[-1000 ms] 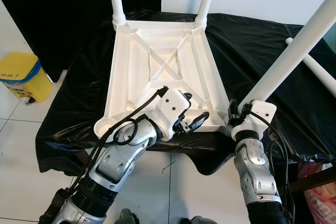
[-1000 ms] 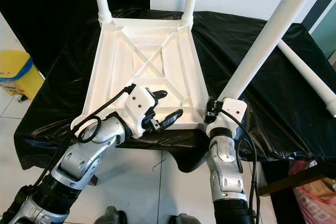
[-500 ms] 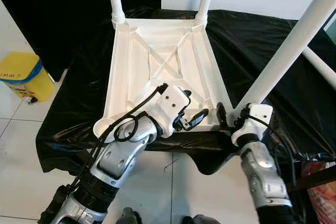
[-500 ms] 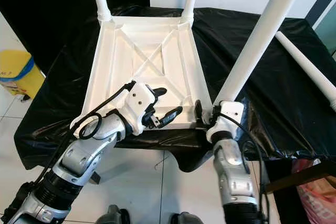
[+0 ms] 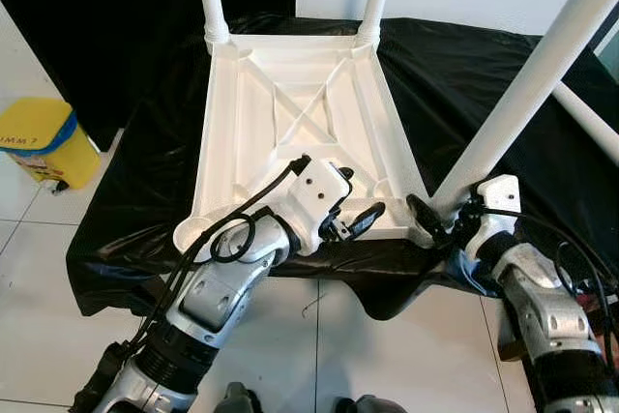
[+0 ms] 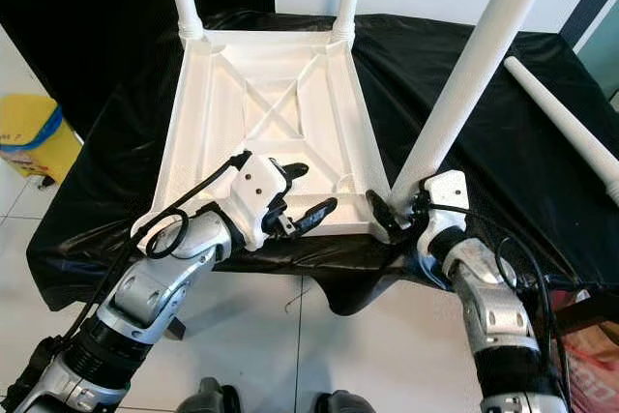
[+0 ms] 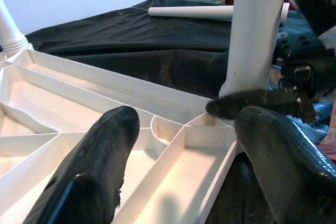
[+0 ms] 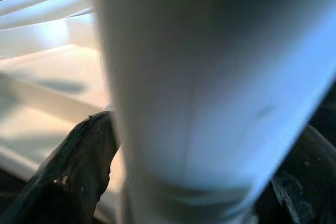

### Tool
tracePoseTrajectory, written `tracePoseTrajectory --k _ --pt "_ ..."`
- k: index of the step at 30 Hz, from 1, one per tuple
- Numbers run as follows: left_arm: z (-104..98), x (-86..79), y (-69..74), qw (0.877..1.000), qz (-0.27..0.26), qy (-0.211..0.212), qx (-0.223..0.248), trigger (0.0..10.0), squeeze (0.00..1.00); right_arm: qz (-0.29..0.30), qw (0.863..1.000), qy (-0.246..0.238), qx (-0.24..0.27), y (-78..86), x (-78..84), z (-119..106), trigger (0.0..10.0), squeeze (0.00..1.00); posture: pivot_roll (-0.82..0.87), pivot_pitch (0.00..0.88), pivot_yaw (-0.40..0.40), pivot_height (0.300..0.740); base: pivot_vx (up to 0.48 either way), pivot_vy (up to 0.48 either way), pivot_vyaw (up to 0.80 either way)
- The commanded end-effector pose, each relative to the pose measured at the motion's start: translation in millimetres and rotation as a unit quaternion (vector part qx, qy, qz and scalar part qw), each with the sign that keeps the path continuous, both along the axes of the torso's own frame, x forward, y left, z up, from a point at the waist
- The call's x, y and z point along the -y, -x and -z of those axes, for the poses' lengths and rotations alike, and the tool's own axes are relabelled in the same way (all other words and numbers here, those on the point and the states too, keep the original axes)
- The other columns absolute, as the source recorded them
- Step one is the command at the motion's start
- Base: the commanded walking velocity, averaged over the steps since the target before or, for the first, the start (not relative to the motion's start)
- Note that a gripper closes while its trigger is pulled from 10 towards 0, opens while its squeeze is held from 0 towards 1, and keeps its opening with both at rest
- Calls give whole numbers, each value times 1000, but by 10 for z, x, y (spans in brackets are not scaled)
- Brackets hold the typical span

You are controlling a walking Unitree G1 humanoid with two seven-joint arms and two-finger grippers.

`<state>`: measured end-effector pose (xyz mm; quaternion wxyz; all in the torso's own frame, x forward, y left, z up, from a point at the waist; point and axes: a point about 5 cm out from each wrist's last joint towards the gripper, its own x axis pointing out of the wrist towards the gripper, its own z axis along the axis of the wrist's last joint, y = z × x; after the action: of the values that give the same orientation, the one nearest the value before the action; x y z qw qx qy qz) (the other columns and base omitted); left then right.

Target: Building children table

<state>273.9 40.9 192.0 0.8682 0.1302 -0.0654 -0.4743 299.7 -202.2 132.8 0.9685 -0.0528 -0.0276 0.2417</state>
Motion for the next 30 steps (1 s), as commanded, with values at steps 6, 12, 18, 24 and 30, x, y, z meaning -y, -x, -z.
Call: tracePoseTrajectory --k 6,12,18,24,30 --pt "3 24 43 999 35 -16 1 10000 0 -45 998 23 -26 -94 24 50 9098 0 31 121 -58 740 0 0 0" --pt "0 35 46 999 35 -16 2 10000 0 -51 998 28 -23 -146 34 21 9647 0 33 110 -56 740 0 0 0" --pt "-20 46 16 999 39 -17 8 10000 0 -70 997 20 -3 -245 2 -61 10000 0 33 83 -51 740 0 0 0" --pt "-63 51 -22 999 39 -17 16 10000 0 -91 996 12 5 -274 -64 -73 10000 0 35 67 -50 740 0 0 0" --pt "-64 59 -34 999 38 -16 20 10000 0 -100 995 10 5 -265 -101 -35 3255 0 30 54 -49 740 0 0 0"
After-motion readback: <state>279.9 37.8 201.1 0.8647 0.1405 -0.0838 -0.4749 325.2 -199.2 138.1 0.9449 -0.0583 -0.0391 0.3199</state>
